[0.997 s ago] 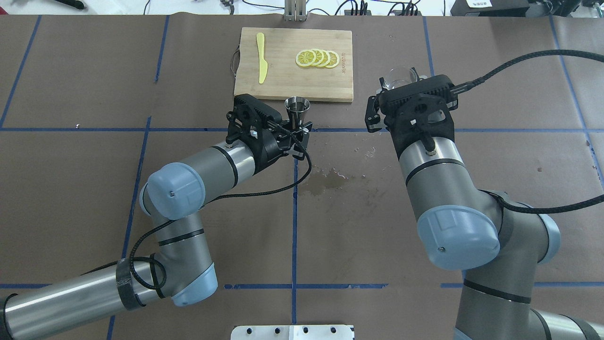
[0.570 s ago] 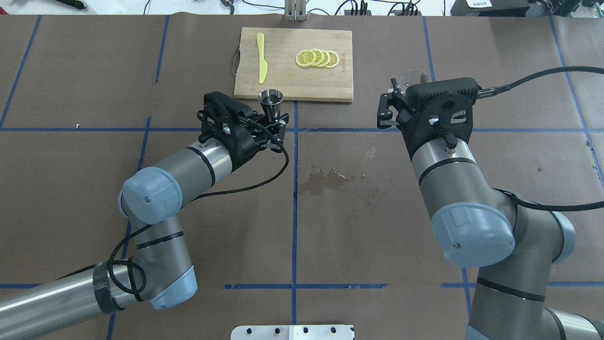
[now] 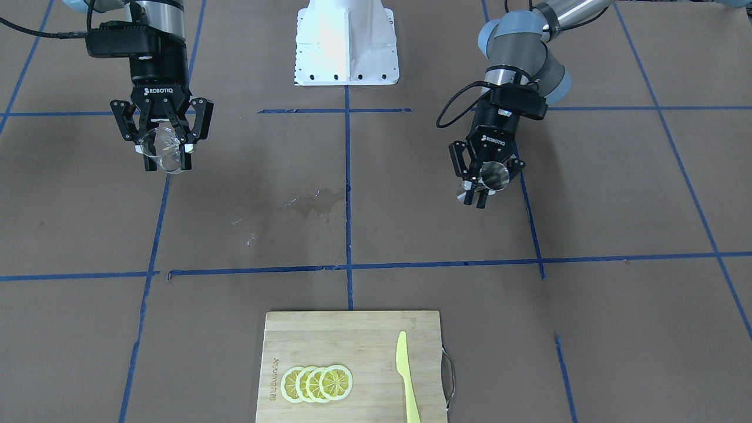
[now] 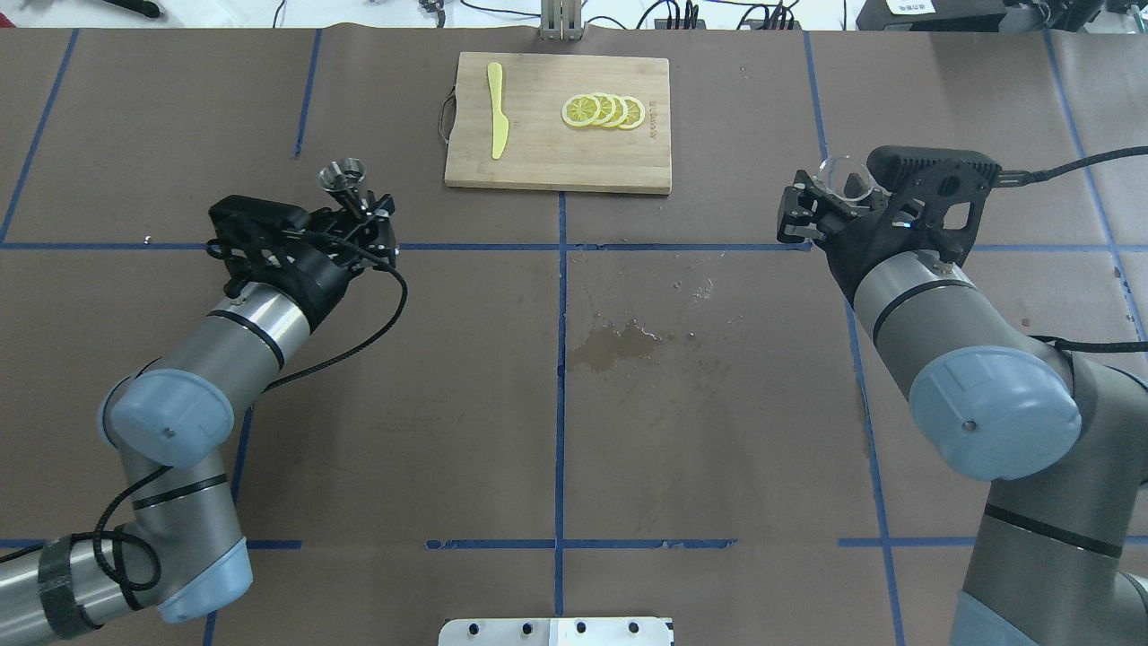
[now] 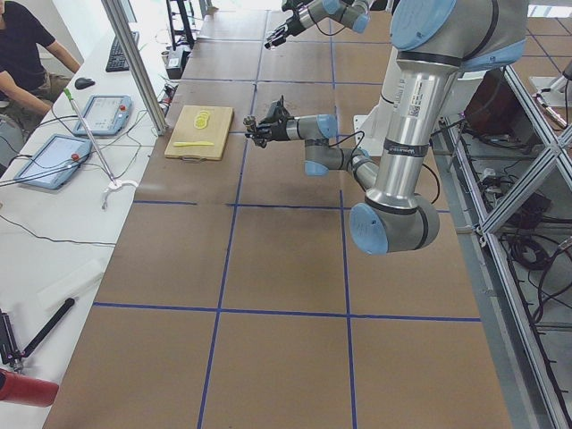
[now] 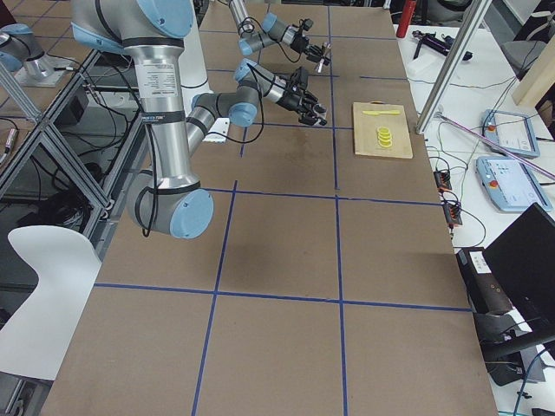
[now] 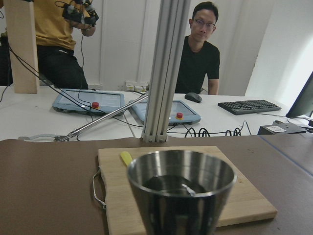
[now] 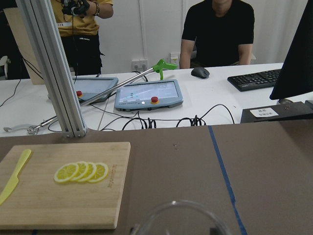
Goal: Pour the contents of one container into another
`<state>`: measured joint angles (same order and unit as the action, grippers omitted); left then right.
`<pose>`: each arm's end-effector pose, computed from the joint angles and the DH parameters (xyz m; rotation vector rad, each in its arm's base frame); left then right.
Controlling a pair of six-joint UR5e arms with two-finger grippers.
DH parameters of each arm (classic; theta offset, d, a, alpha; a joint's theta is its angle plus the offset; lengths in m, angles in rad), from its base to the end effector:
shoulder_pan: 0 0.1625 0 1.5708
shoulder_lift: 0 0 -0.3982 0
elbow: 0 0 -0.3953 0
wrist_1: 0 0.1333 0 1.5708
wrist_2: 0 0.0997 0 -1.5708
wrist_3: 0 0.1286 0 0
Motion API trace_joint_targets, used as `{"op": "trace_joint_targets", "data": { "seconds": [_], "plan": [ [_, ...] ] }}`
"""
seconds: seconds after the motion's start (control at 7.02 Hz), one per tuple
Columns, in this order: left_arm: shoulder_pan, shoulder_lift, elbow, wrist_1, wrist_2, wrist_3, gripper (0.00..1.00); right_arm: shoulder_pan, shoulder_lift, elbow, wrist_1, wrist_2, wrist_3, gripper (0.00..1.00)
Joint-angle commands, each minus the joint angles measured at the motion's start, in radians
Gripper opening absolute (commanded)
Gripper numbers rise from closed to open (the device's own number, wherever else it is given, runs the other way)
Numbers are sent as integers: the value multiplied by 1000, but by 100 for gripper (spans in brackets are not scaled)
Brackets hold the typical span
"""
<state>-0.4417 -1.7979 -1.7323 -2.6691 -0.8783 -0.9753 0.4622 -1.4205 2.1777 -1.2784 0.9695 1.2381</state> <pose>0.4164 -0.4352 0.3096 1.1826 0.9529 -0.3904 -0.3454 -0.4023 0.2510 0.8992 -0.7296 0.4299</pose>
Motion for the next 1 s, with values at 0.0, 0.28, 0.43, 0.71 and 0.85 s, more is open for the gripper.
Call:
{"op": "trace_joint_targets", "data": {
  "seconds": [0.0, 0.28, 0.43, 0.71, 0.85],
  "plan": [
    [0, 173, -65, 2, 119, -78, 0, 48, -46, -10, -4, 97, 20, 0],
    [1, 253, -53, 5, 130, -207, 0, 93, -52, -18, 1, 100, 412, 0],
    [5, 294, -46, 8, 130, -251, 0, 93, -57, -24, 1, 95, 431, 0],
    [14, 327, -15, 21, 154, -348, 0, 93, -108, -51, 1, 94, 445, 0],
    [33, 342, -3, 34, 188, -367, 0, 92, -154, -62, 4, 87, 451, 0]
  ]
}}
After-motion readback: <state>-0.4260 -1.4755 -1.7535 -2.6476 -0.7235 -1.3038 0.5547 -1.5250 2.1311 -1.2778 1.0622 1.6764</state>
